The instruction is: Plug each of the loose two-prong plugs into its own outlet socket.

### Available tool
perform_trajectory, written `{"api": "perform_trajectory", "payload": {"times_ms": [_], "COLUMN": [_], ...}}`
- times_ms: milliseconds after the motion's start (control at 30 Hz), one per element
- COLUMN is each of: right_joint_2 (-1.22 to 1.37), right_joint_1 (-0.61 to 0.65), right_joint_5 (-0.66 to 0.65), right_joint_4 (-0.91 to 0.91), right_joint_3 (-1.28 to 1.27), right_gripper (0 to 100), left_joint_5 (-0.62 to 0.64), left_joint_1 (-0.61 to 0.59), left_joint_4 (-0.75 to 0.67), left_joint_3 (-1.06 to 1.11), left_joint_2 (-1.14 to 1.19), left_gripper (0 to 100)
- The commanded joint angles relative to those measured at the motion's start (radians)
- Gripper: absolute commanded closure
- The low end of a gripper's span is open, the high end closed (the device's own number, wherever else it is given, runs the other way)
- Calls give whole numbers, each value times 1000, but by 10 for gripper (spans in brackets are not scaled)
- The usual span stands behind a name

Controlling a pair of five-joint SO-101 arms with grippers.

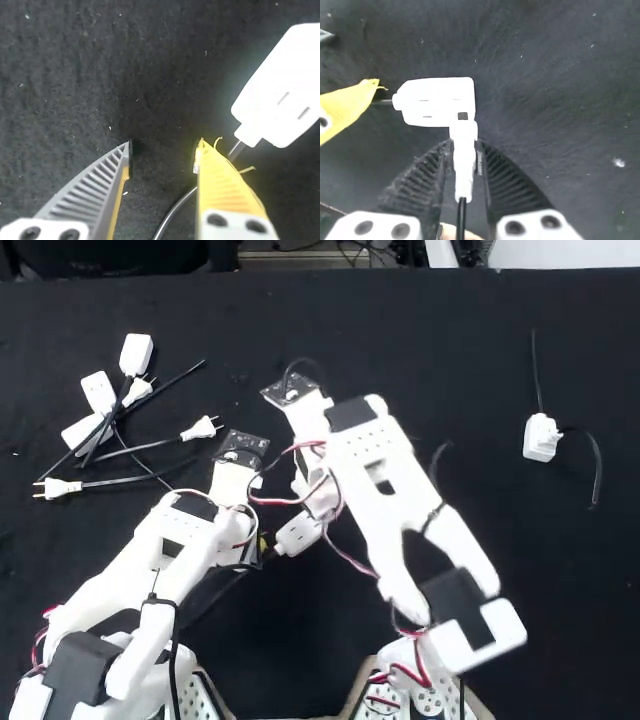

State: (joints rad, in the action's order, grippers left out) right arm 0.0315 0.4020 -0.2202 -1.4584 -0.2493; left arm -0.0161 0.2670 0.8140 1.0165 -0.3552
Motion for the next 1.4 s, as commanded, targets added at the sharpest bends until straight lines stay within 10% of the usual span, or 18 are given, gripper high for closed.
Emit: {"api": "perform_trajectory", "payload": {"times_ms": [0, 1367], "right_joint_2": [53, 122], "right_joint_1": [-17, 38], "right_joint_5": [0, -81], "right_joint_4": [-28, -58], "right_joint_3": [90, 191], "right_gripper": [988, 988], "left_joint_5": [-9, -12], "left_joint_1": [24, 33], "left_joint_4": [8, 6], "left_joint_3": [-10, -12], "left_joint_2": [-15, -15], "left_gripper": [780, 780]}}
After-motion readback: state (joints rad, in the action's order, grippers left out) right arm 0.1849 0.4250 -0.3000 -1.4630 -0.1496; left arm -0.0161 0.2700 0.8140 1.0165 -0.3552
